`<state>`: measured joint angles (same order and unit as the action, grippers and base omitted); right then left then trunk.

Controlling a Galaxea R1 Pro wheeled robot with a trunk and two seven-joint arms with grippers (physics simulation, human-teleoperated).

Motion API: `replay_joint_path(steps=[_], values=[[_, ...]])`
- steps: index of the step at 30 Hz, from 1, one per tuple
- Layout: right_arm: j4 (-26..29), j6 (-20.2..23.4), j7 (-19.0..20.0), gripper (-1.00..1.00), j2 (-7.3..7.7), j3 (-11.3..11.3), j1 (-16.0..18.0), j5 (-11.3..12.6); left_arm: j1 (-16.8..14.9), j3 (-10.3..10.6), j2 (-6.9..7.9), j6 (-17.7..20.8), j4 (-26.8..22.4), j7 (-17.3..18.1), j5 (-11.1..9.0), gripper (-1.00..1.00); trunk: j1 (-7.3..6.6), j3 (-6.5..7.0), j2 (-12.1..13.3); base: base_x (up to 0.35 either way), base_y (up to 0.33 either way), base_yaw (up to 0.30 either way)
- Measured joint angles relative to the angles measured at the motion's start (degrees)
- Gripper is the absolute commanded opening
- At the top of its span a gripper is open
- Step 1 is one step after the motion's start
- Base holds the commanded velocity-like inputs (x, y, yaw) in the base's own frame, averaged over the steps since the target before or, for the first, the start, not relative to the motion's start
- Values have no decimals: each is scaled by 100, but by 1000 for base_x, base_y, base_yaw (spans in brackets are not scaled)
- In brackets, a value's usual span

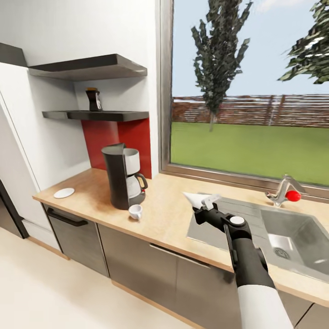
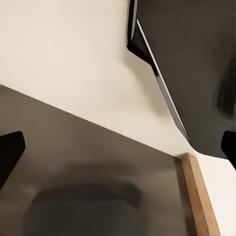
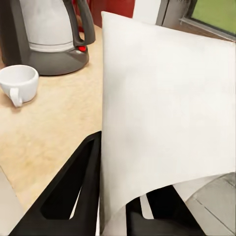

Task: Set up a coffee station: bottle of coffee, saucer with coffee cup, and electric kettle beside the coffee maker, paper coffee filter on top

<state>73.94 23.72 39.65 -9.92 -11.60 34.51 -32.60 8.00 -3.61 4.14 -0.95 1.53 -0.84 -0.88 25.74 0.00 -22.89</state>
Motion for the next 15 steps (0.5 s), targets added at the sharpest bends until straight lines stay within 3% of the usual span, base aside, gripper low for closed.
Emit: replay_joint_path(steps=[4,8,15], values=[[3,15,6,-100,0,8,0,1,0,0,0,0,0,0,0,100,0,0,0,241,249,0],[83,21,6,-100,0,188,0,2,0,3,-1,0,0,2,0,100,0,0,0,241,249,0],[180,21,0,-100,0,201,0,0,0,4,4,0,0,3,6,100,0,0,0,240,249,0]])
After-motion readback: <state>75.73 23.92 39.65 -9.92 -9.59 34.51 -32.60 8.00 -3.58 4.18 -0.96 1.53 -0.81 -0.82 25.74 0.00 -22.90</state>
